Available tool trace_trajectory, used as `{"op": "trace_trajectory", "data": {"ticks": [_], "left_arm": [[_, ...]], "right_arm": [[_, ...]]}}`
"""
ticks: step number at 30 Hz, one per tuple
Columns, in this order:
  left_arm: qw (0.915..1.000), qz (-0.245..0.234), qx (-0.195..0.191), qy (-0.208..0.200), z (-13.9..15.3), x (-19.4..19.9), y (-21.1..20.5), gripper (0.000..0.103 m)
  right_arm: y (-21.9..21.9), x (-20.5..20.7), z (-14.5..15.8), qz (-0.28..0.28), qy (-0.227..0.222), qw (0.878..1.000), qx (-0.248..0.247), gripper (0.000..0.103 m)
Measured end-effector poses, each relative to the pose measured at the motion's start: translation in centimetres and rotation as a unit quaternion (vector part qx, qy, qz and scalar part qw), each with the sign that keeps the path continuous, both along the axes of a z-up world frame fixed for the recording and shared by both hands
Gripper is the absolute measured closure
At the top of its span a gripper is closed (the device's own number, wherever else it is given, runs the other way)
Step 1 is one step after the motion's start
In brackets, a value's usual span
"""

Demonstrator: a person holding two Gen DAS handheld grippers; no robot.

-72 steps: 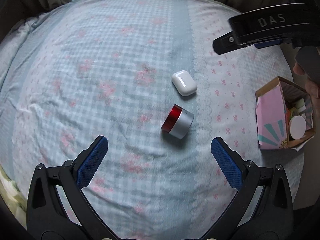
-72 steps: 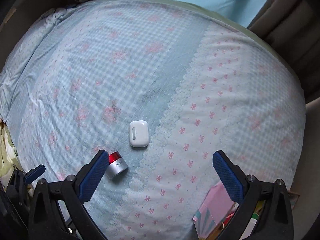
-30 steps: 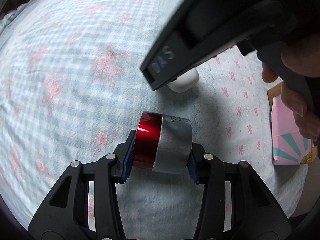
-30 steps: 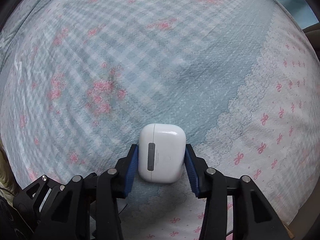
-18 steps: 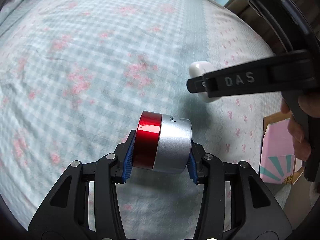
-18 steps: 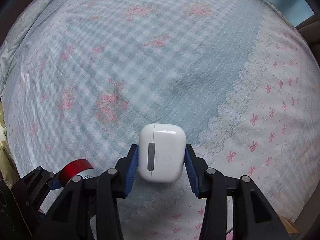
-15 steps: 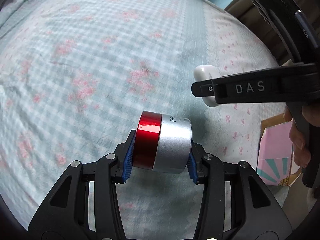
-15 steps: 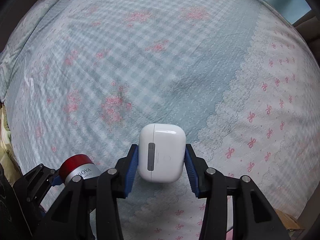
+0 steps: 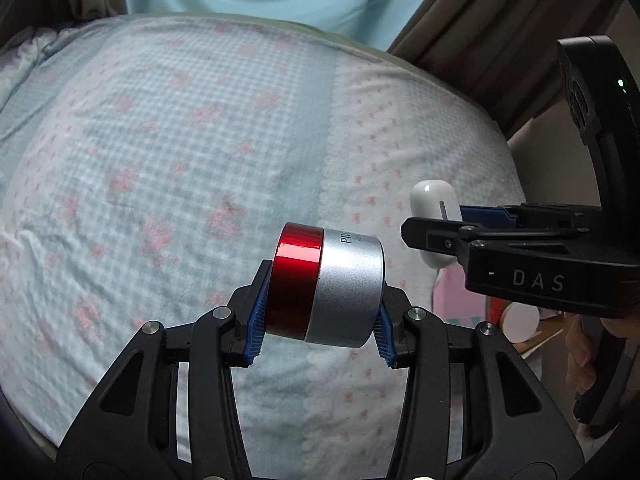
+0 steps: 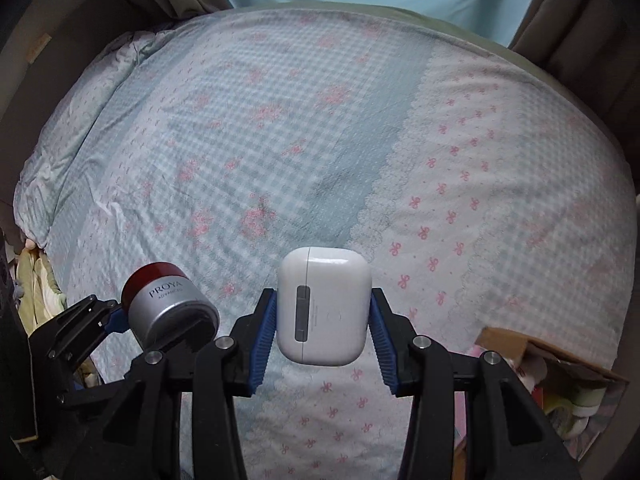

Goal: Organize rigid objects
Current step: 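Carry the red-silver cap and earbud case with both tools over the box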

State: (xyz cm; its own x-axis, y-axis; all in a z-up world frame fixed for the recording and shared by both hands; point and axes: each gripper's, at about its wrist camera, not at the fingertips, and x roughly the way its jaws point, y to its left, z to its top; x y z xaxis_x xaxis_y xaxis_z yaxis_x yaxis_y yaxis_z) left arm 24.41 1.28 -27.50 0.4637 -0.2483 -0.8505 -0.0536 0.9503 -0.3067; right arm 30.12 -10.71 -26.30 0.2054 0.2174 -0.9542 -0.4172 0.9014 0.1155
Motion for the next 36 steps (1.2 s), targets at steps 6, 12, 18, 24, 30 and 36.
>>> {"op": "trace_trajectory", "data": {"ticks": [6,12,18,24,30,36], "left_arm": [[0.9986,-0.047,-0.012,-0.021,4.4,-0.2,-5.7,0.063],[0.9924,-0.115,-0.025,-0.036,6.9,-0.4,-13.1,0.063],[0.9849,-0.164,-0.051,-0.024,6.9,-0.4,-20.0,0.063],[0.9763,-0.210,-0.049,-0.008,5.4,0.8,-26.1,0.063],[0.9684,-0.247,-0.034,0.008,3.2,3.1,-31.8,0.063],[0.9592,-0.280,-0.021,0.031,0.1,5.6,-36.2,0.063]], "right_arm": [[-6.5,-2.3,3.3,-0.062,-0.024,0.998,0.013,0.061],[-15.4,-5.1,5.5,-0.133,-0.043,0.990,0.008,0.061],[-23.7,-6.9,6.0,-0.193,-0.048,0.980,-0.009,0.061],[-29.9,-8.2,5.0,-0.239,-0.041,0.970,-0.018,0.061],[-34.4,-8.5,2.4,-0.279,-0.019,0.960,-0.002,0.061],[-36.9,-7.9,-1.0,-0.295,0.003,0.955,0.008,0.061]]}}
